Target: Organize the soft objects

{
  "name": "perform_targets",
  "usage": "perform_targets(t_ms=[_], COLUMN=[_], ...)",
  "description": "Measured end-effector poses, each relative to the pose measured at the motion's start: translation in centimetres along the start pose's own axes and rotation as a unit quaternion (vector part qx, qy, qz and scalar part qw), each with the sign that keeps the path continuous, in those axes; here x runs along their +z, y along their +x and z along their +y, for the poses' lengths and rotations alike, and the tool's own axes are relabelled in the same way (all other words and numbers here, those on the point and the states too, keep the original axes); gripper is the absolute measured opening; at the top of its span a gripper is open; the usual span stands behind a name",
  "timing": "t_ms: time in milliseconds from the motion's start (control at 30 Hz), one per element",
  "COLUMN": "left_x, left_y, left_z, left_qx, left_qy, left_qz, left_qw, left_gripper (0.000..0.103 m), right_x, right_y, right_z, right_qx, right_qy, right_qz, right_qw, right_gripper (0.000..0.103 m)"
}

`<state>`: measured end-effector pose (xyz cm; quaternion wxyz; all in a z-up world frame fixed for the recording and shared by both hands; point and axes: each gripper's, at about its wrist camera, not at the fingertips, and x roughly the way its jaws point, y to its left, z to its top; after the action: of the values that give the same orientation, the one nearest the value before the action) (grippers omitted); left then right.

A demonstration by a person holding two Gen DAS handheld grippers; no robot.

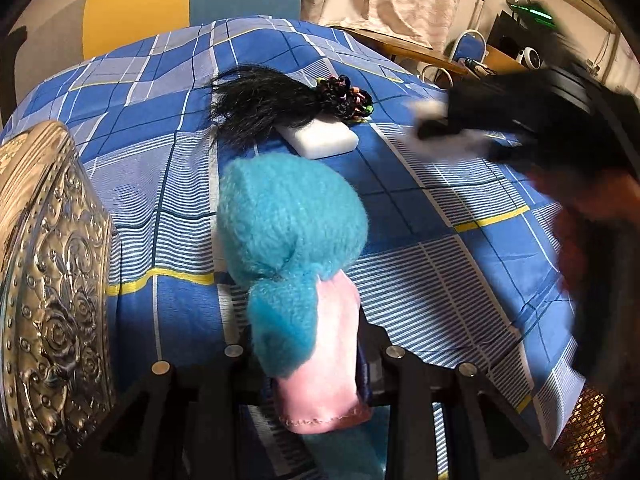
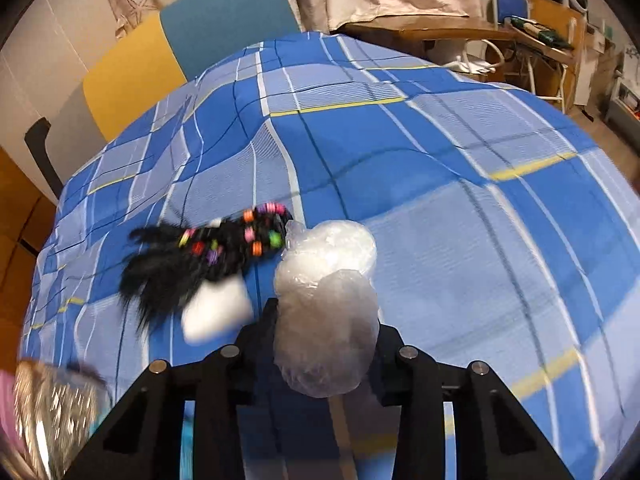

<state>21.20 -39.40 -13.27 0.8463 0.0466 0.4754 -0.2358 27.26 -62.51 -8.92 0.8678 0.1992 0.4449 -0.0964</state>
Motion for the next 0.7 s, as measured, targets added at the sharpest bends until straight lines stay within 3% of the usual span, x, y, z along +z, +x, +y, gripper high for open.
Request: perform_targets(t_ms=[167, 333, 467, 700], left_x=[0.5, 0.2, -0.8, -2.8], left_y=[0.2, -0.4, -2.7, -7.6], left_z=[0.0, -0.1, -0.6, -1.2], left_qx=[0.005, -0.012, -0.043, -0.108], left_qy=[0.005, 0.008, 0.009, 0.03], left_qz=[0.007, 0.01, -0.006, -0.034], left_qw=[1.0, 0.9999, 0.999, 0.9931], left_gripper=[0.032, 0.027, 0.027, 0.026], right_x=[-6.7, -10.6, -11.0, -10.6], right_y=[-5.3, -7.4, -6.4, -7.2], right_z=[-1.3, -0.5, -1.8, -2.0], right_qx=[-0.003, 0.02, 0.077, 0.07], right_qy=[0.059, 0.037, 0.089, 0.094], right_qz=[0.022, -0.006, 0.019, 0.008], right_qw=[0.998, 0.999, 0.993, 0.993], right_gripper=[0.039, 0.039, 0.039, 0.039])
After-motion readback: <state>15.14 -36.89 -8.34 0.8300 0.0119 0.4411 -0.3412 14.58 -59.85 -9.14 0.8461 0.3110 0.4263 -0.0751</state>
